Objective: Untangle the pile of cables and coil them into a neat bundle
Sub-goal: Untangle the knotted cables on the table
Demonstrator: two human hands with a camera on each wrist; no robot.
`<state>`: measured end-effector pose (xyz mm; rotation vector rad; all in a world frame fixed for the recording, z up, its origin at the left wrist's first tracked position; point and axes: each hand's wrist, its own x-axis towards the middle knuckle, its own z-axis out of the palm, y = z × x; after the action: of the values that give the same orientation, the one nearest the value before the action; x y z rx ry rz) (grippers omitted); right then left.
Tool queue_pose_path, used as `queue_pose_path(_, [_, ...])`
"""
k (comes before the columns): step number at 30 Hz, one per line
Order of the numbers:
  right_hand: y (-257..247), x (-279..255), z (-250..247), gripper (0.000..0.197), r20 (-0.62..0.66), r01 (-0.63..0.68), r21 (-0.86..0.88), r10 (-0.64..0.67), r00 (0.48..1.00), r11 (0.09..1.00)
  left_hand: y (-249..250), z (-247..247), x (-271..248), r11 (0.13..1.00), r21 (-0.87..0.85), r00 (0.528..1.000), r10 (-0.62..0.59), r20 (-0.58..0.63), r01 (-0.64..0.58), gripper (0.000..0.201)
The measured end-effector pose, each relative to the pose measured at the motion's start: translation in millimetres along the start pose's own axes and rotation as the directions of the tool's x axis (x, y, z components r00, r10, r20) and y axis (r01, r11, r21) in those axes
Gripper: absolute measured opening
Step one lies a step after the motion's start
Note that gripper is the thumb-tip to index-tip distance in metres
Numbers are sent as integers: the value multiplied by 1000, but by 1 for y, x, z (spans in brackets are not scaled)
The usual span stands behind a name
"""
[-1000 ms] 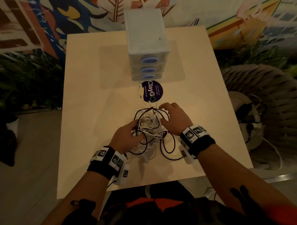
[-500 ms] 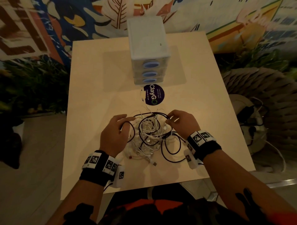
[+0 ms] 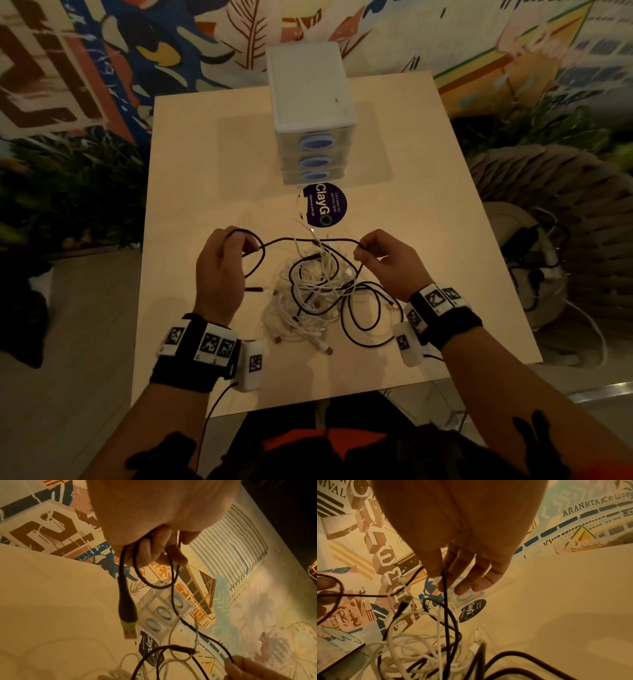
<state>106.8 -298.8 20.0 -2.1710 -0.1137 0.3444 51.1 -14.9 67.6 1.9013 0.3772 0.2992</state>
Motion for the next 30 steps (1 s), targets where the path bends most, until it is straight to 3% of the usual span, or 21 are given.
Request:
queue_pose_path(4, [-11, -1, -1, 7, 4, 28, 83, -28, 1000, 996, 9, 12, -5, 917, 367, 982, 185, -41, -158, 39])
queue_pose_path(6, [-15, -1, -2, 6, 15, 42, 108, -44, 999, 993, 14, 17, -5, 893, 419, 968, 227, -106, -164, 30])
queue_pose_path(8, [-18, -2, -3, 7, 31, 63, 116, -67, 997, 991, 16, 18, -4, 885, 426, 962, 253, -98, -190, 18])
queue_pose_path(12, [-23, -5, -4, 17, 63, 158, 140, -168, 984, 977, 21, 21, -5, 793, 483, 929, 326, 176, -370, 57])
queue_pose_path(17, [-30, -6, 1, 13, 92, 192, 128, -204, 975, 973, 18, 33, -4, 785, 495, 908, 197, 369, -372, 63])
queue_pose_path(20, [-34, -6, 3, 15, 87, 224, 162, -240, 967, 961, 15, 37, -2, 767, 505, 871, 138, 472, -395, 67])
queue_pose_path(25, [-47, -4, -7, 14, 84, 222, 240, -248, 965, 945, 18, 41, 2, 723, 498, 832, 194, 520, -480, 39])
queue_pose_path(30, [-44, -1, -5, 11, 96, 229, 148, -244, 965, 962, 22, 50, 1, 749, 418, 842, 349, 411, -514, 19])
